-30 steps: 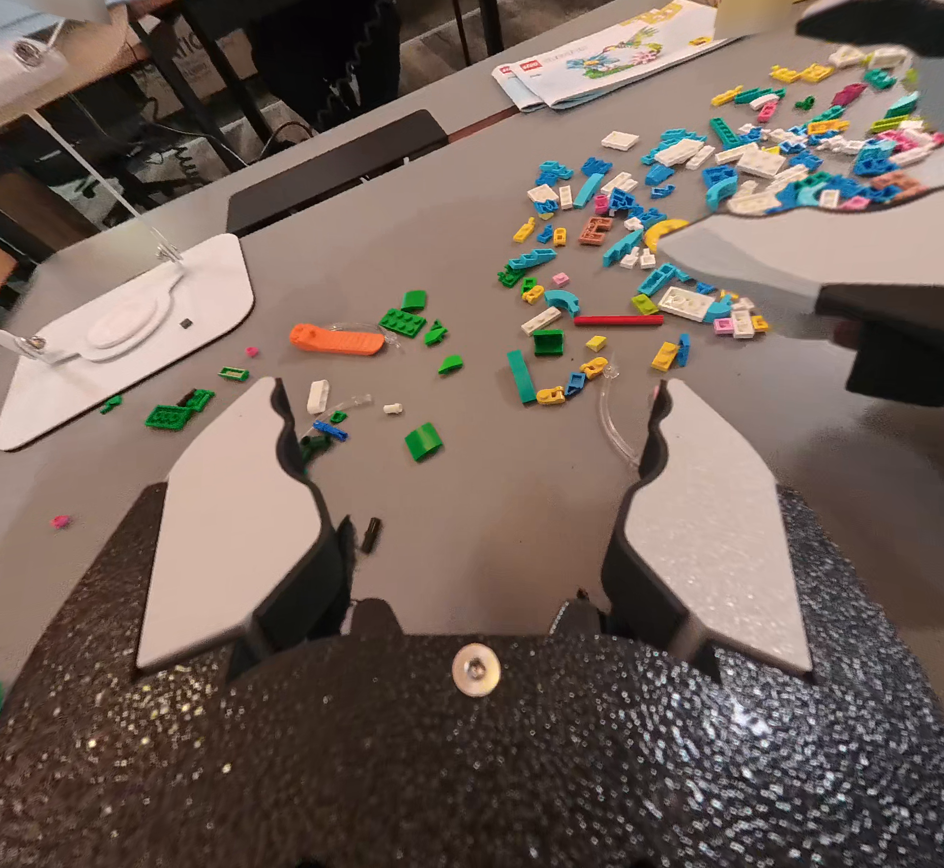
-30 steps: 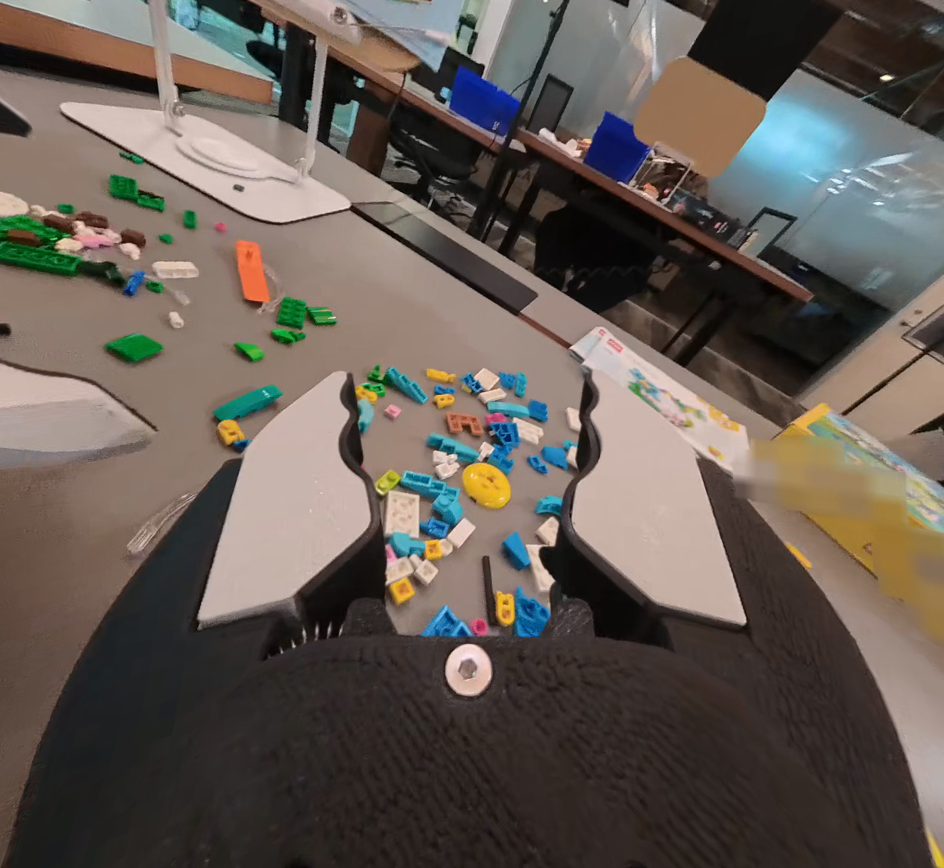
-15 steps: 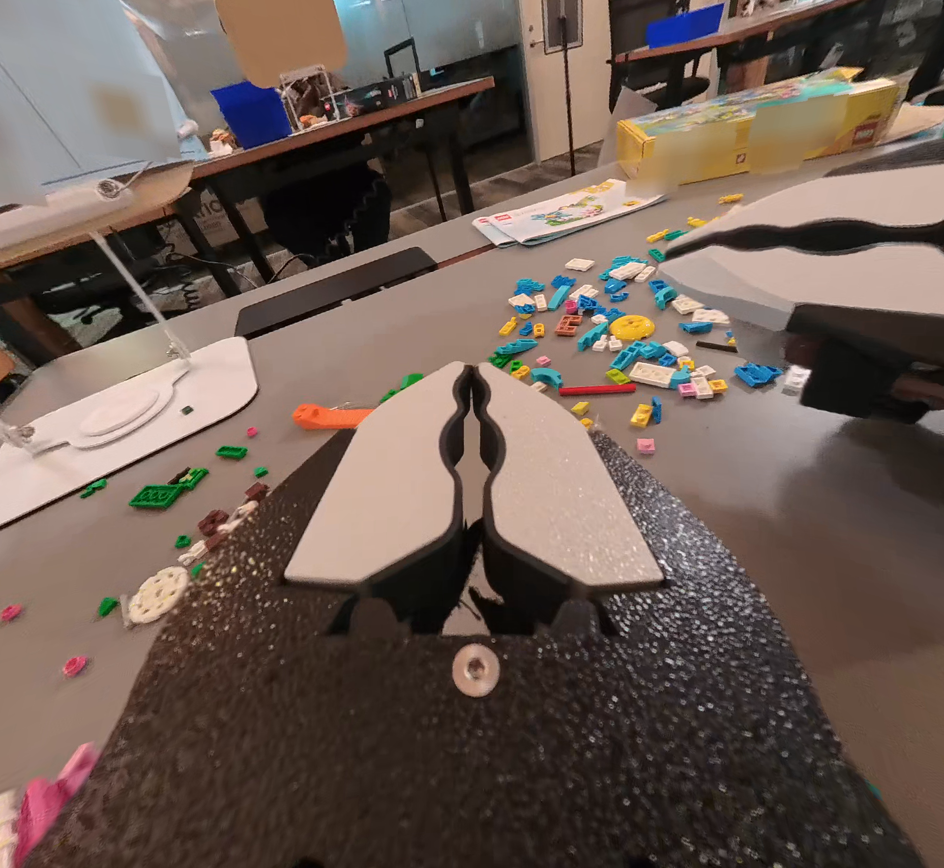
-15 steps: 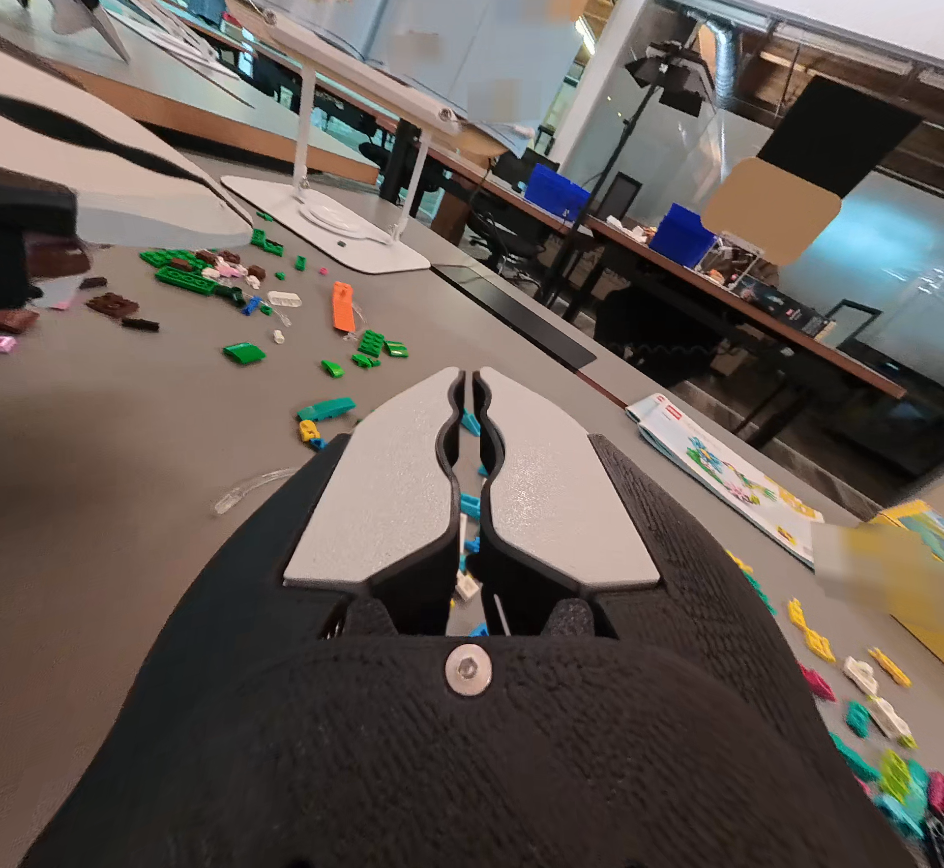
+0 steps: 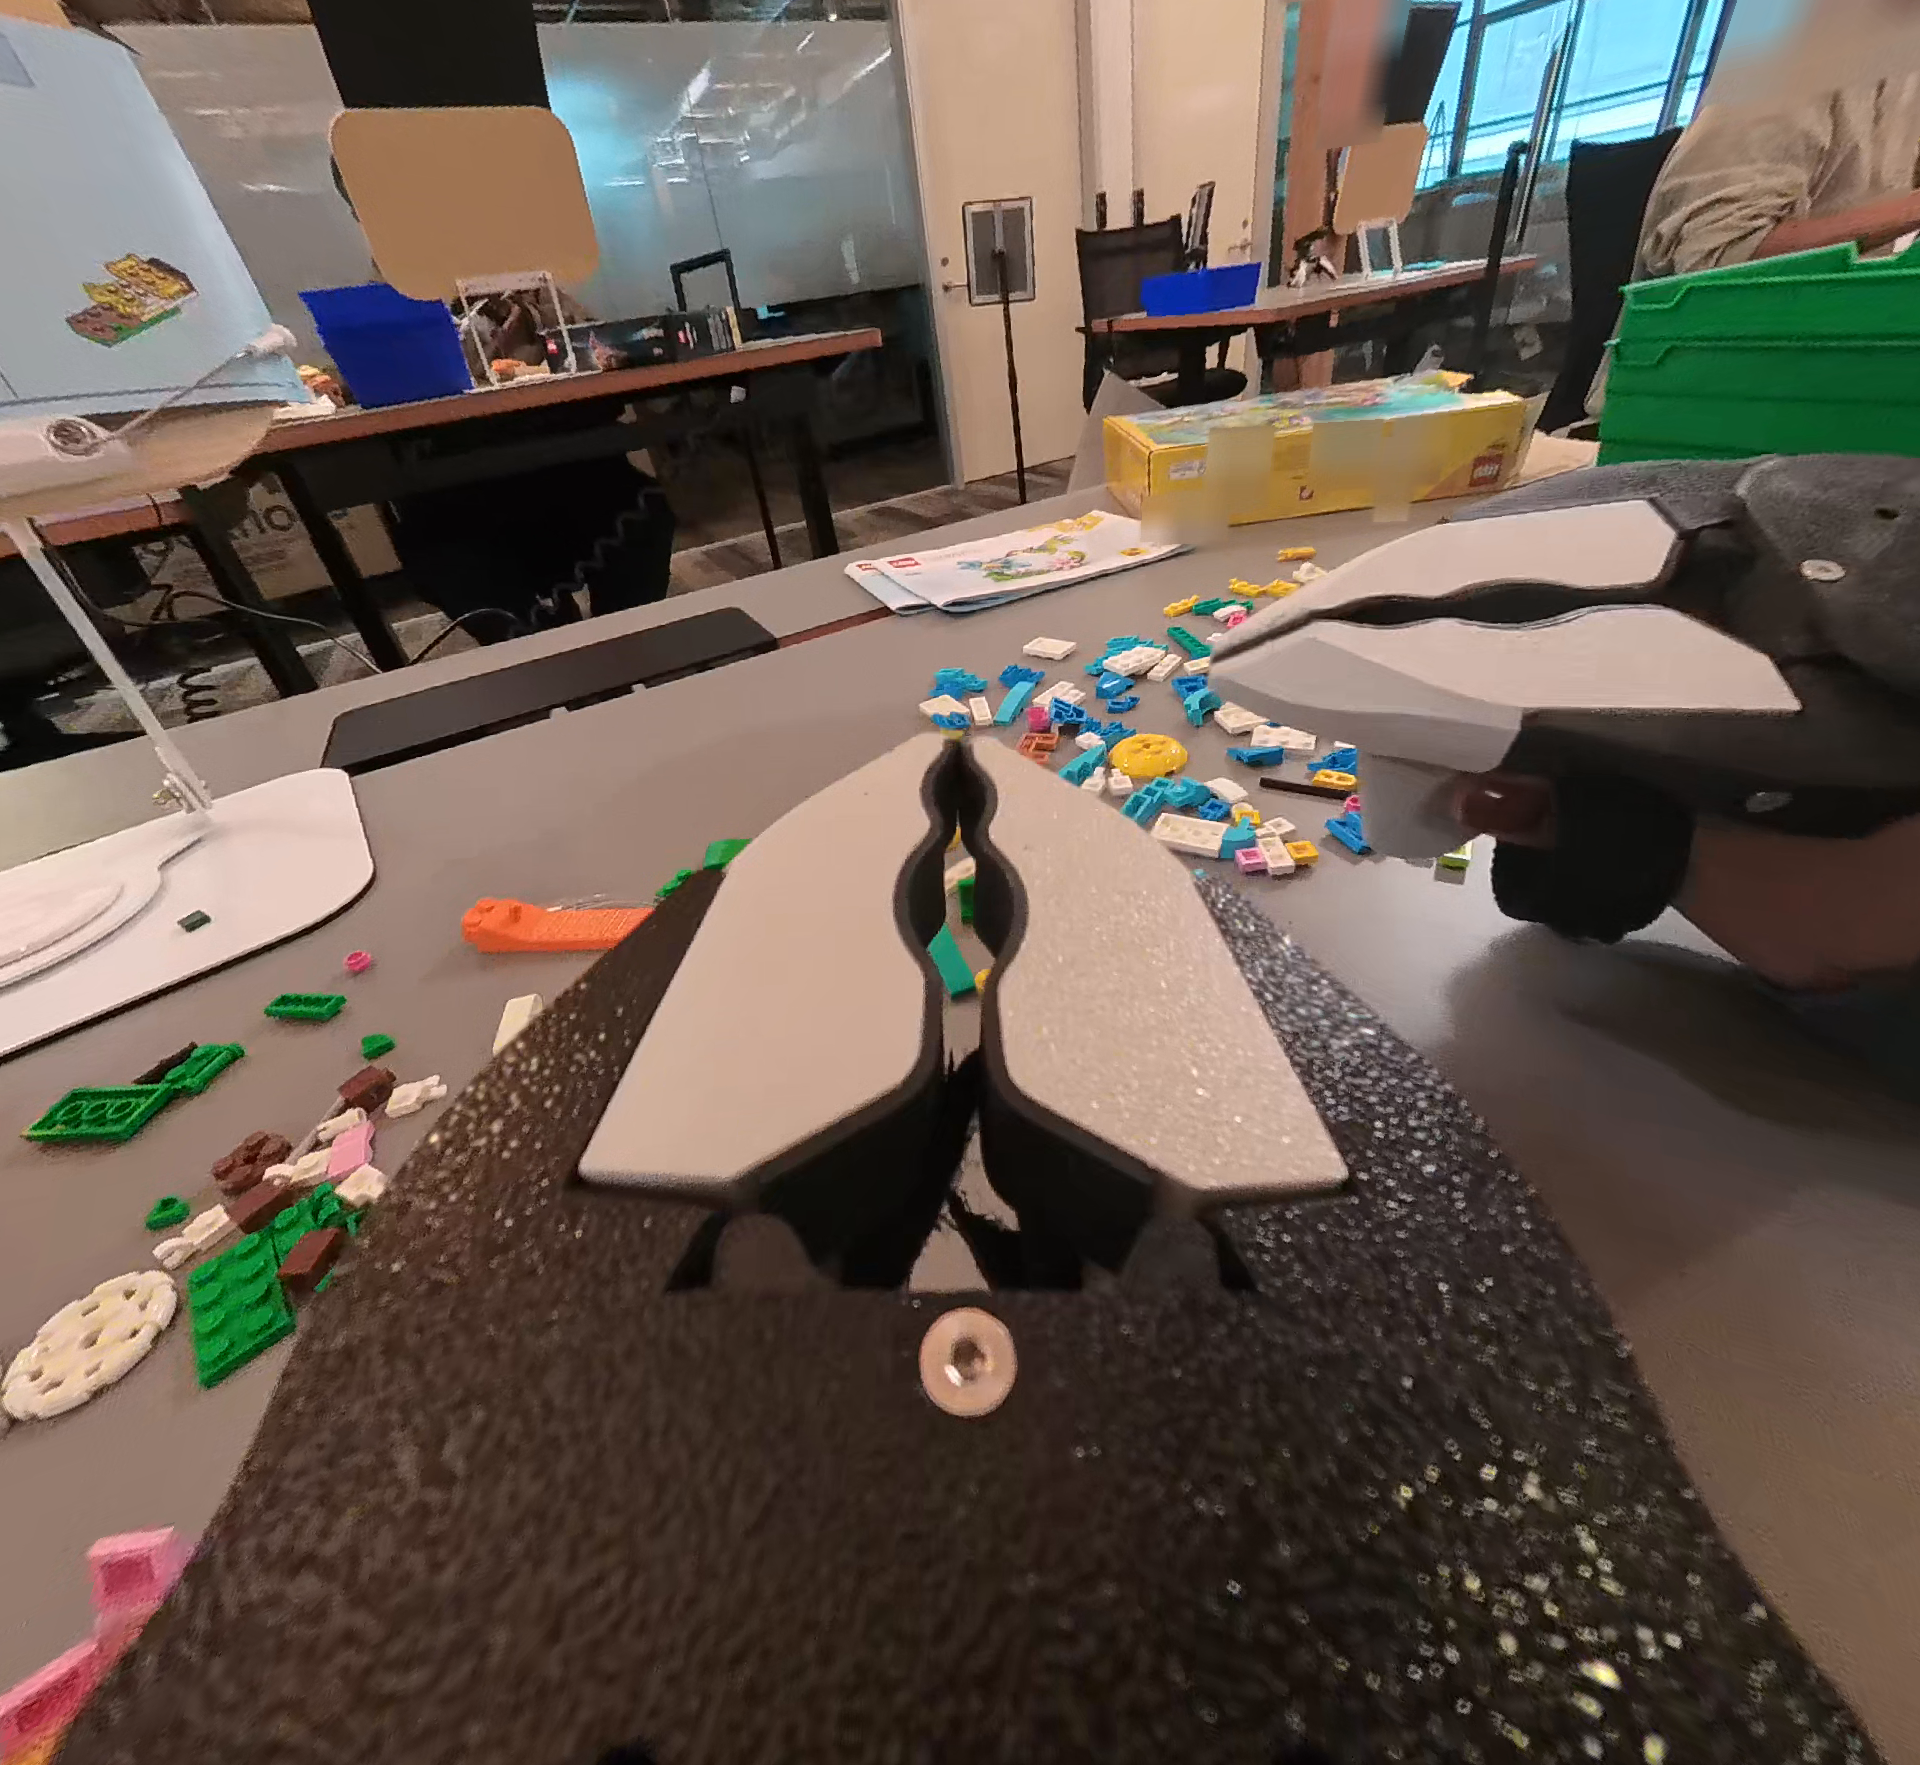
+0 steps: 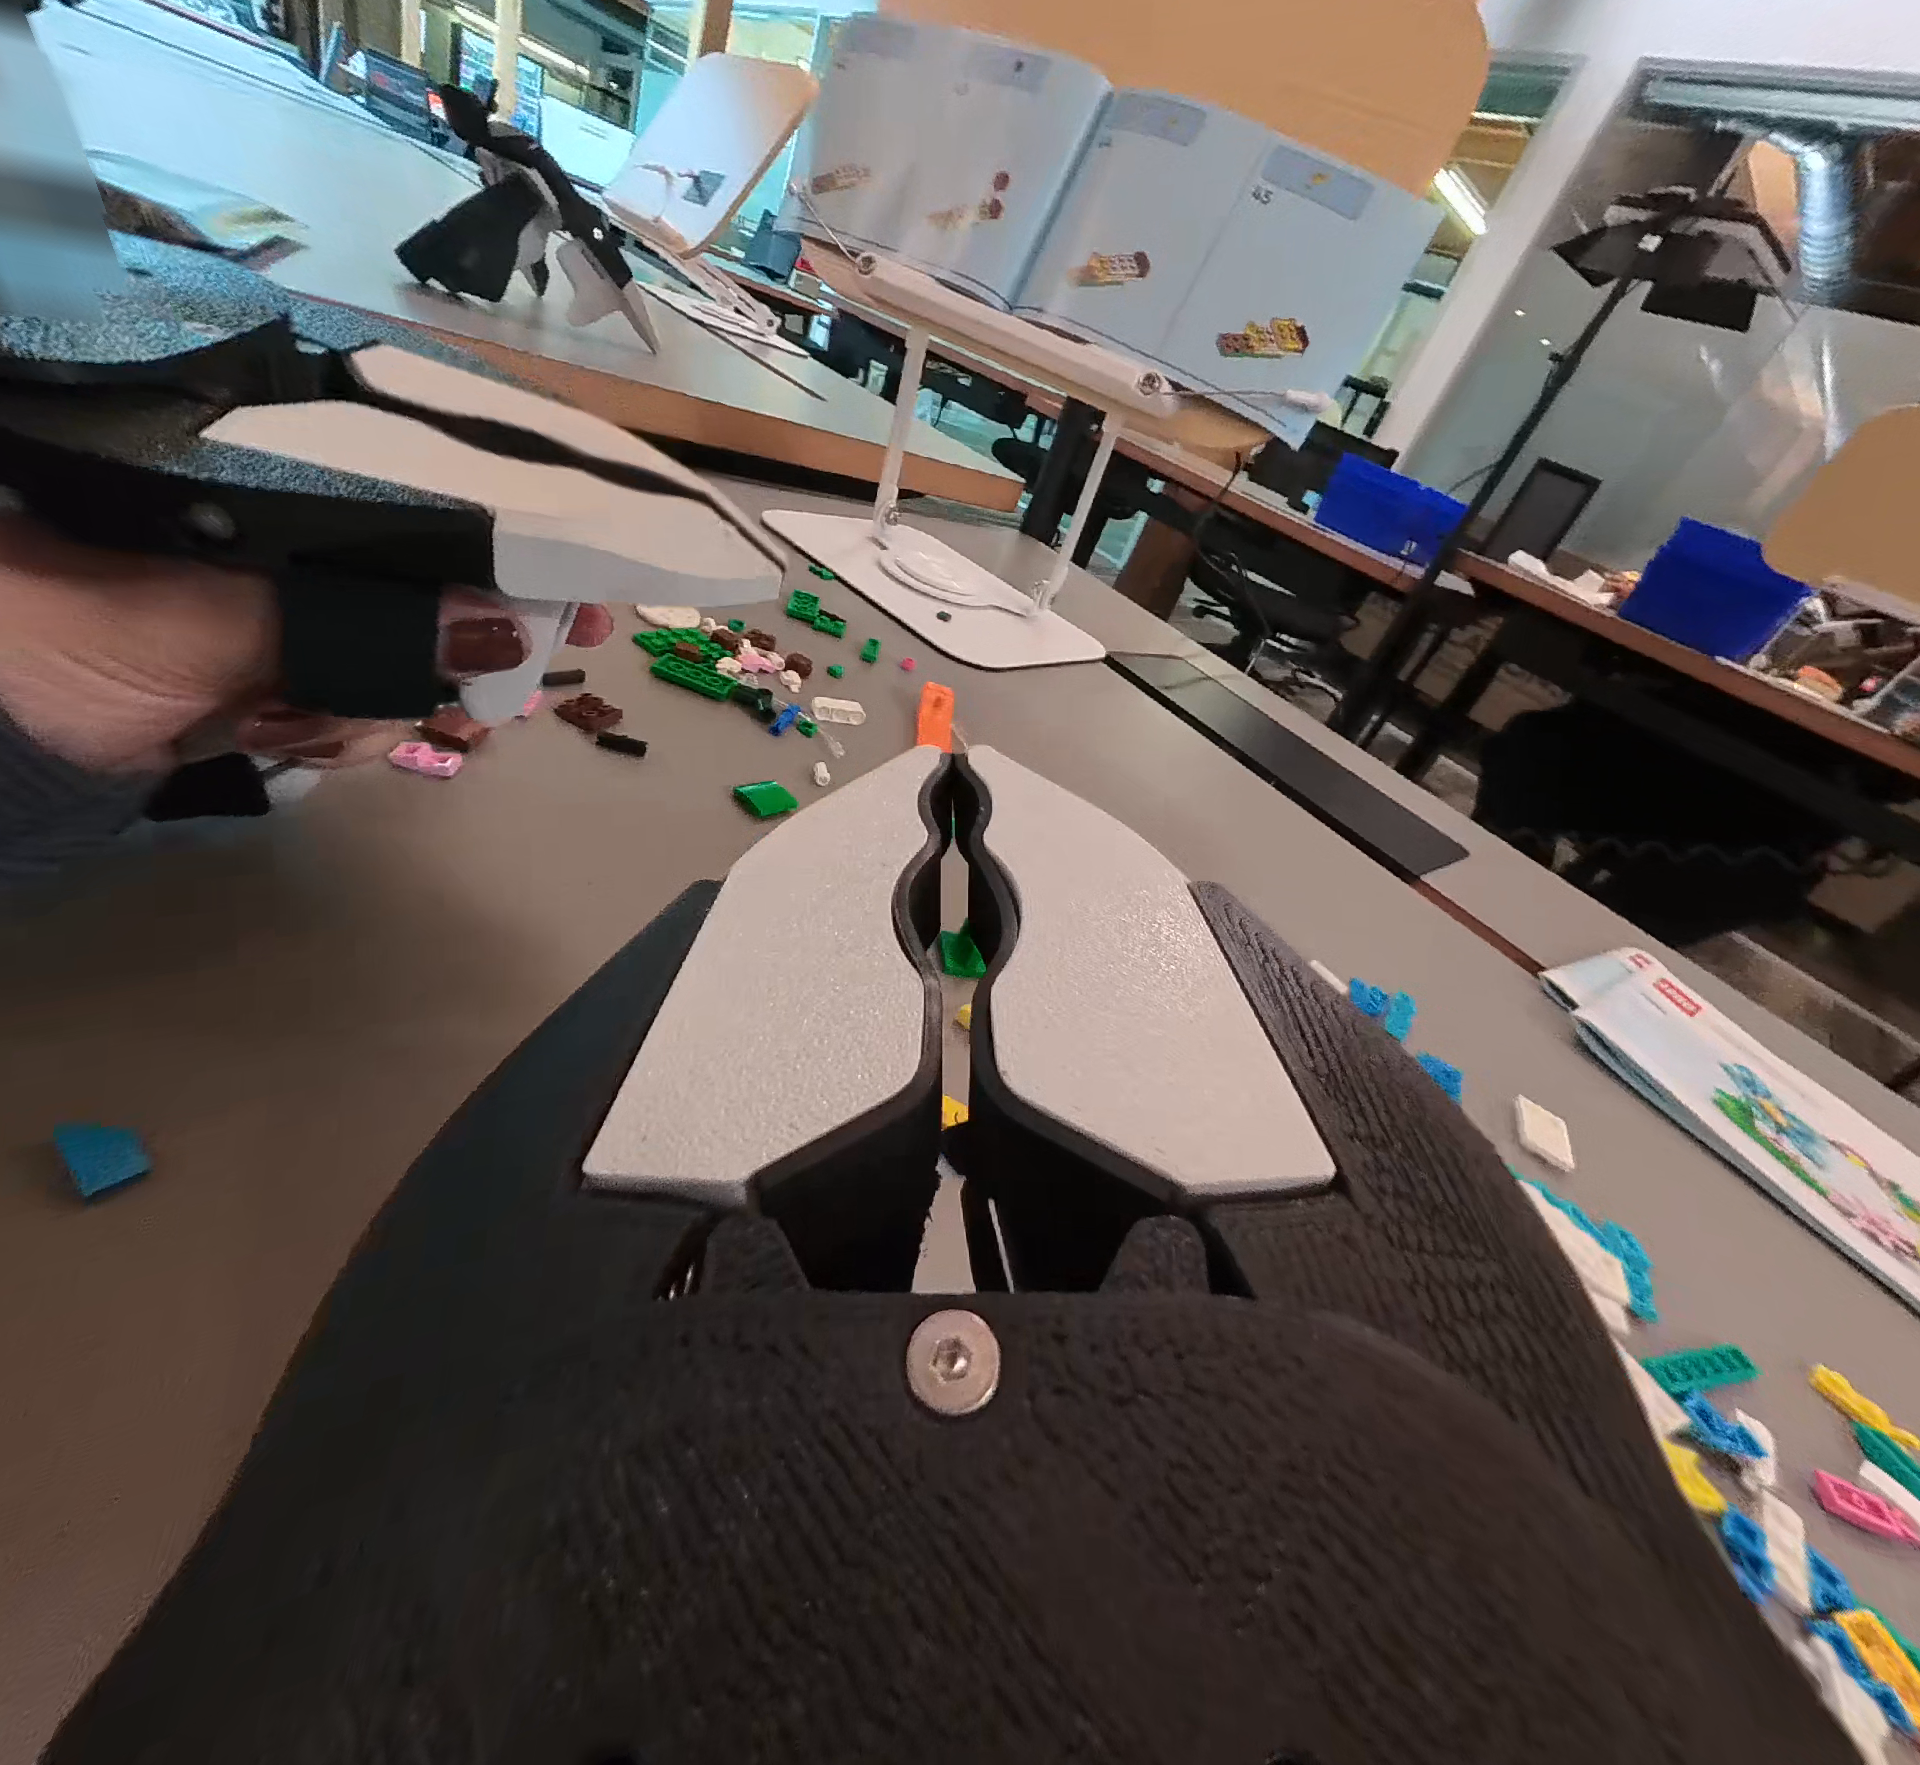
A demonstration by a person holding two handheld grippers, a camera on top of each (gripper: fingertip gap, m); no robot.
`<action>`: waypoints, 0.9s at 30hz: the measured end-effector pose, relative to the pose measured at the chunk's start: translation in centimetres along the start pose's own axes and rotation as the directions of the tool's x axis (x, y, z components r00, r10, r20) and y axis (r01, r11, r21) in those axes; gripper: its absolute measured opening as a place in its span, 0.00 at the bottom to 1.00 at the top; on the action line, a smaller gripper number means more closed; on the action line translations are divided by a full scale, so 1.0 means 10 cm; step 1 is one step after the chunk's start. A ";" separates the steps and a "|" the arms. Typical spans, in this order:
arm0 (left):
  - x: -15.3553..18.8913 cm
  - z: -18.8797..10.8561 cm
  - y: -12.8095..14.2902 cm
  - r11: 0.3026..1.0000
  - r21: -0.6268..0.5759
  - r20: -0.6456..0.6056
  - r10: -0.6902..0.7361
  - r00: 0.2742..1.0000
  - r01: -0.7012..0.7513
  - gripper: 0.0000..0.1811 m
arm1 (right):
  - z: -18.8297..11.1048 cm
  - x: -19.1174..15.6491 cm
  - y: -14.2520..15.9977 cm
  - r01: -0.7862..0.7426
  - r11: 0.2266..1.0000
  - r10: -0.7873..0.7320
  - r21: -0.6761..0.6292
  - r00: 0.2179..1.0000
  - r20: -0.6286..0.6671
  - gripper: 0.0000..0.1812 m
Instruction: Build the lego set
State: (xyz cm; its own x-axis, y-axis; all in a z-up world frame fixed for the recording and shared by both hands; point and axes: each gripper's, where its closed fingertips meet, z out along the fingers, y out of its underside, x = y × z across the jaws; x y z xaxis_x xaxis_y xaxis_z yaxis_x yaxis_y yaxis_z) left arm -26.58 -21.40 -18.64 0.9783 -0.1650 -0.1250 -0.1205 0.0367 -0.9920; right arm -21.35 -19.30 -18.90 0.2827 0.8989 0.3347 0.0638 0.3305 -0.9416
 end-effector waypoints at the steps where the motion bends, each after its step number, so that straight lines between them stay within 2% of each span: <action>1: 0.01 -0.01 0.01 1.000 -0.005 0.006 0.007 1.000 -0.007 0.00 | 0.00 0.00 0.01 -0.008 1.000 0.008 -0.003 1.000 0.000 0.00; 11: 0.15 -0.06 -0.06 0.997 0.039 -0.029 0.063 0.998 -0.062 0.00 | -0.01 -0.03 -0.04 0.107 0.994 -0.106 0.025 0.993 -0.055 0.00; 27: 0.17 -0.03 0.00 1.000 0.006 -0.071 0.004 0.997 -0.004 0.00 | -0.04 0.08 -0.04 0.046 0.998 -0.042 0.045 0.995 -0.093 0.00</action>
State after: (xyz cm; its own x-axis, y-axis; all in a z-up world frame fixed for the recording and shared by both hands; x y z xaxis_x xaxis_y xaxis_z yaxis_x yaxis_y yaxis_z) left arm -24.98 -21.97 -18.90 0.9633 -0.2345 -0.1302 -0.1234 0.0435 -0.9914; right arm -20.80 -18.83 -18.22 0.3673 0.8537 0.3692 0.0332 0.3846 -0.9225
